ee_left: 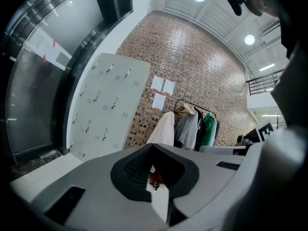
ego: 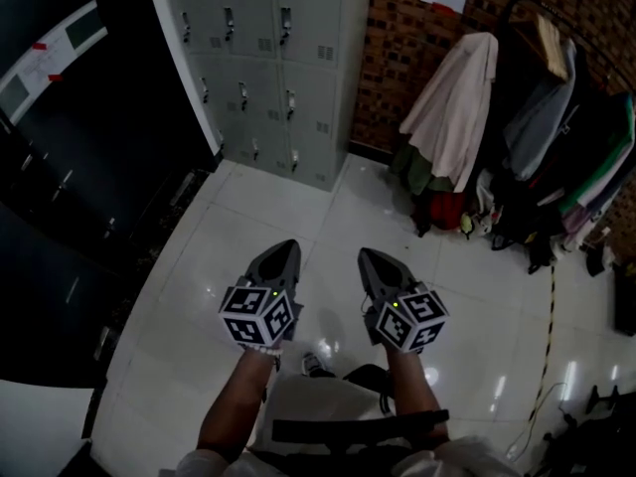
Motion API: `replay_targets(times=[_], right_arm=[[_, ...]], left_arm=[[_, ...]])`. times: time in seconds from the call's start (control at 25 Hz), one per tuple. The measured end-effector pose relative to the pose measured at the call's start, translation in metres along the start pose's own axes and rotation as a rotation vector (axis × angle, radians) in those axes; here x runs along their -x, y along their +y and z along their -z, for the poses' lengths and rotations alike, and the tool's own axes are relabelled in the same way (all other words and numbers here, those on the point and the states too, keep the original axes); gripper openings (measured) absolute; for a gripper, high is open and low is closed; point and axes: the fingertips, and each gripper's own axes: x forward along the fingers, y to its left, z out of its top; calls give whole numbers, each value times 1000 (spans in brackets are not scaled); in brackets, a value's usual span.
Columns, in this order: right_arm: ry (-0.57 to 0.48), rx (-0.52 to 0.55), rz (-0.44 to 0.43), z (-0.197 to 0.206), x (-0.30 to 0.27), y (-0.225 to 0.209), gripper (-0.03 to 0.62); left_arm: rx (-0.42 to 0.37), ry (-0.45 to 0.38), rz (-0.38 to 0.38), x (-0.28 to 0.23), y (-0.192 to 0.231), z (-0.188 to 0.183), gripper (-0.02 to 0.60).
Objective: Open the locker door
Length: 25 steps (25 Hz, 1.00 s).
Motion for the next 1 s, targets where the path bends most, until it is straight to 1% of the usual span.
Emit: replay_targets(times=[0.12,0.28,0.4,0.56,0.68,0.8,0.88,1.0], right_arm=[[-2,2,-14,-7,-27,-3,8],[-3,-16,-41,-12,-66,-15,8],[0,-24,-63,-18,-100,-29,8],[7,-6,-99,-29,-156,-54,8],[-2,17,-121,-52,-202,-78,8],[-24,47,-121,-84,-246,-101,8],[-34,60,-118,-102,-273,-115,9],[-35,61,-121,-114,-308,-137,17]], left_arm=[[-1,-2,-9,-12,18,-10,-2],[3,-10,-42,-33,42,-20,-2],[-5,-14,-58,-59,59,-30,-2],[-22,-33,-82,-102,84,-47,-2],[-25,-48,-110,-142,105,-67,-2],[-27,-61,-135,-181,125,-93,-2],[-33,-68,-141,-206,136,-109,-2],[-23,-79,-137,-243,148,-125,-2]])
